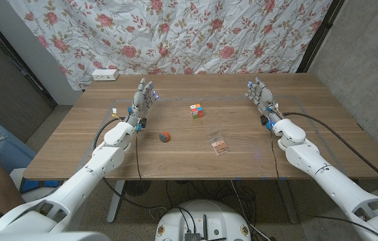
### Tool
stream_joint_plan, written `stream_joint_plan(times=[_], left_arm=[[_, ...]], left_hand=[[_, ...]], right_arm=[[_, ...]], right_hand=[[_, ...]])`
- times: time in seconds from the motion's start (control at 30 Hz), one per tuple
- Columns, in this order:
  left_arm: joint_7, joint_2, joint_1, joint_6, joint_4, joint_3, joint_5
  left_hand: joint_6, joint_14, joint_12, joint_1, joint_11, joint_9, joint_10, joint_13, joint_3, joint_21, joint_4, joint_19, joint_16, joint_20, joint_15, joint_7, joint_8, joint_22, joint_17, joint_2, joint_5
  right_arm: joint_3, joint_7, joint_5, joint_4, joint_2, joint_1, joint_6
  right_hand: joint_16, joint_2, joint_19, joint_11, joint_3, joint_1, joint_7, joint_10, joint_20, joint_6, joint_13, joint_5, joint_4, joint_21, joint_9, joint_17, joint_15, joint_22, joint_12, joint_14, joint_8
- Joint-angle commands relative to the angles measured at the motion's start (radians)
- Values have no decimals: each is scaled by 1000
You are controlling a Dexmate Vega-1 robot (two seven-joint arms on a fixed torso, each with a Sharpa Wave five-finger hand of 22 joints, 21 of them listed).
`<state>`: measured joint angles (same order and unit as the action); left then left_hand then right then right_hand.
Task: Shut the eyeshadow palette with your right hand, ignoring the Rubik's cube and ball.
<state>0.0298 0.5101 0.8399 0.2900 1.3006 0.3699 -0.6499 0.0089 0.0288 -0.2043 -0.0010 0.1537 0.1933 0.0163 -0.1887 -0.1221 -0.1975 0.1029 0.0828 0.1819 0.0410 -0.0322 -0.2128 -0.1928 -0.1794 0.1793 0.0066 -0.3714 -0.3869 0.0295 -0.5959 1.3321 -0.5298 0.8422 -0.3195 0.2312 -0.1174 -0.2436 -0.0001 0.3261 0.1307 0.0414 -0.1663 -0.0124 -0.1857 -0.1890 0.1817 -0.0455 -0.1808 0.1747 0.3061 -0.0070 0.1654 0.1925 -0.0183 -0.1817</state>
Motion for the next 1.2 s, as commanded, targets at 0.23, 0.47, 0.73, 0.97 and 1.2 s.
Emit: stream_joint_plan(times=[0.23, 0.47, 0.73, 0.97, 1.2], left_arm=[[0, 0, 0, 0, -1, 0, 0], [0, 0, 0, 0, -1, 0, 0], [0, 0, 0, 0, 0, 0, 0], [0, 0, 0, 0, 0, 0, 0], [0, 0, 0, 0, 0, 0, 0]], left_hand=[[-2, 3, -5, 6, 6, 4, -1, -4, -9, -4, -2, 8, 6, 2, -23, -7, -5, -3, 5, 8, -3], [-2, 4, -5, 6, 8, 4, -1, -4, -9, -4, -2, 8, 6, 2, -24, -7, -5, -3, 5, 8, -3], [-2, 4, -5, 6, 6, 4, -1, -4, -9, -4, -2, 7, 6, 2, -23, -7, -5, -3, 5, 8, -3], [-2, 4, -5, 6, 7, 4, -1, -4, -9, -4, -2, 7, 6, 0, -22, -7, -5, -3, 5, 8, -3], [-2, 4, -5, 6, 6, 4, -1, -4, -9, -4, -2, 7, 6, 1, -22, -7, -5, -3, 5, 8, -3]], right_arm=[[-33, -4, 90, 94, -62, -3, 31], [-38, 15, 109, 129, -96, -1, 44], [-39, 30, 157, 175, -161, 7, 63], [-45, 37, 206, 225, -220, 9, 105], [-64, 25, 320, 274, -280, 10, 116]], right_hand=[[-16, -6, 53, 4, 7, 8, -1, -1, -2, -6, -2, 7, -8, 10, 3, -3, 11, 5, 3, 36, -6], [-23, -7, 89, 3, 9, 8, -3, -7, 3, -13, -2, 6, -12, 13, 3, -6, 10, 5, 5, 57, -8], [-25, -7, 112, 1, 10, 8, -7, -5, 17, -10, -2, 5, -16, 11, 3, -9, 0, 4, 3, 68, -6], [-25, -6, 127, -2, 10, 6, -15, 1, 22, -1, -1, 5, -18, 10, 3, -11, 2, 4, 0, 74, -3], [-24, -5, 136, -2, 8, 2, -16, -8, 25, 7, 0, 4, -17, 8, 2, -11, 2, 4, 3, 78, 0]])
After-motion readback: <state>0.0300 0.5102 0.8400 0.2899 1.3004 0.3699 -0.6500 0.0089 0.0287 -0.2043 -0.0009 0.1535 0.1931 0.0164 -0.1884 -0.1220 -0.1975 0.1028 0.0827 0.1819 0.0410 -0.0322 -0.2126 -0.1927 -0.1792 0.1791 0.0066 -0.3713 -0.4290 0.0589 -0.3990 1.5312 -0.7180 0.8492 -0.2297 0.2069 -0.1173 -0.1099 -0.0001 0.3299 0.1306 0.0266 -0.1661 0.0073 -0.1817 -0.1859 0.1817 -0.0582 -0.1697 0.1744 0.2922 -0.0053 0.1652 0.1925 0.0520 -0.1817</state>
